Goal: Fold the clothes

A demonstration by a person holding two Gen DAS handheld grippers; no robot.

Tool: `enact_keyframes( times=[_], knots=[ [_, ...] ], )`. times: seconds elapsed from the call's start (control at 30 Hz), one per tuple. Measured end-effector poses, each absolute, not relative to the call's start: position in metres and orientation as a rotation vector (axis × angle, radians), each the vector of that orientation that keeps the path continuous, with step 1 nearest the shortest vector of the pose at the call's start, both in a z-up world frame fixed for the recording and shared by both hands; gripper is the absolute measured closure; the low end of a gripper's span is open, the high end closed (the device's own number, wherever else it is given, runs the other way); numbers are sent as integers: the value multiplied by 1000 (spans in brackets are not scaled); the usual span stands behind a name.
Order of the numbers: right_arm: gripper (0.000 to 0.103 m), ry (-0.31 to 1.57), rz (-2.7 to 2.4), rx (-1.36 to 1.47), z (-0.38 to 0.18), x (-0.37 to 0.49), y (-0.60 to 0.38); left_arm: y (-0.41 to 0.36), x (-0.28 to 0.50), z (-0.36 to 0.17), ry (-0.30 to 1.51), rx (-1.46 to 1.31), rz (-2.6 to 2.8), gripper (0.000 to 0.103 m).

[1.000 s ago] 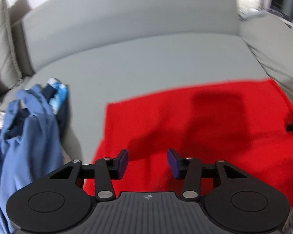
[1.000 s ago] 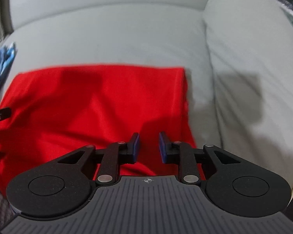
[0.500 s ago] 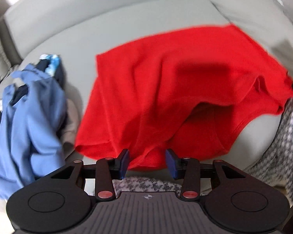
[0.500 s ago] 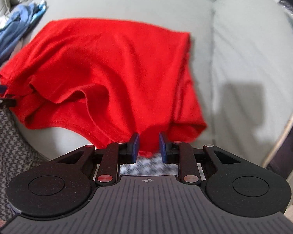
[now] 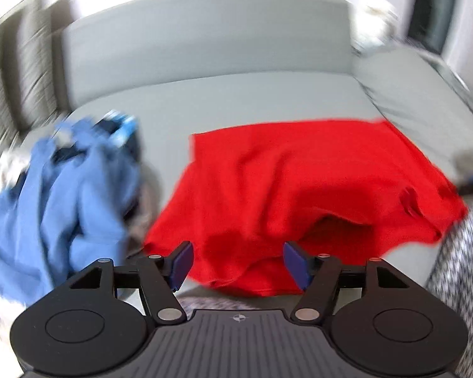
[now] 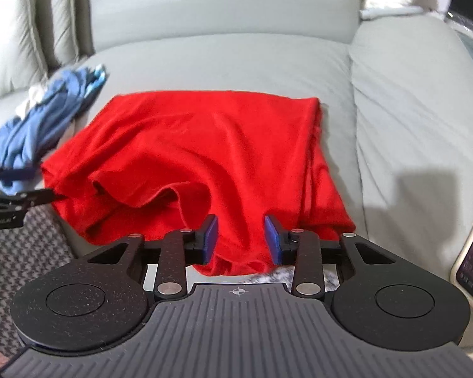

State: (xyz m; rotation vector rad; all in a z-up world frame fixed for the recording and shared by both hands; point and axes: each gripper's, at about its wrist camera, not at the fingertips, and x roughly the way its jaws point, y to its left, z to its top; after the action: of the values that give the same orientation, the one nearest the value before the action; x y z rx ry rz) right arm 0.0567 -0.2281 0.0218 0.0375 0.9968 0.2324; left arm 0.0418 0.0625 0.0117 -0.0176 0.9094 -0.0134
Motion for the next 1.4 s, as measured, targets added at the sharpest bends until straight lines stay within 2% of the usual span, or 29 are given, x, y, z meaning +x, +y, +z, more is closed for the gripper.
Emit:
enact_keyframes(
  times=[0.13,0.3,0.63,0.77,1.0,1.03,1.07,1.17,1.23,1.4],
  knots=[
    [63,990,131,102,16,57,-244,84,46,7,925,-151,90,48],
    [66,1008,66,142,9,62,-258,85,68,2,950,-189,97,53],
    [65,1072,35,247,-7,80,-272,68,100,-32,1124,-106,26,53],
    [70,1145,86,236,-21,86,-262,67,99,-35,1138,-89,20,53],
    [70,1207,85,194,-30,89,-246,59,99,-35,1140,-25,10,53],
    [73,1209,83,176,-30,88,-243,58,99,-35,1138,-15,10,54],
    [82,1210,81,158,-30,87,-239,58,99,-34,1134,-13,10,56],
    [97,1194,84,125,-30,84,-233,56,96,-32,1115,-11,2,77],
    [99,1178,83,94,-29,80,-229,53,93,-29,1098,17,5,99],
    [101,1092,54,-8,-6,70,-232,63,86,-13,1063,33,9,101]
  ],
)
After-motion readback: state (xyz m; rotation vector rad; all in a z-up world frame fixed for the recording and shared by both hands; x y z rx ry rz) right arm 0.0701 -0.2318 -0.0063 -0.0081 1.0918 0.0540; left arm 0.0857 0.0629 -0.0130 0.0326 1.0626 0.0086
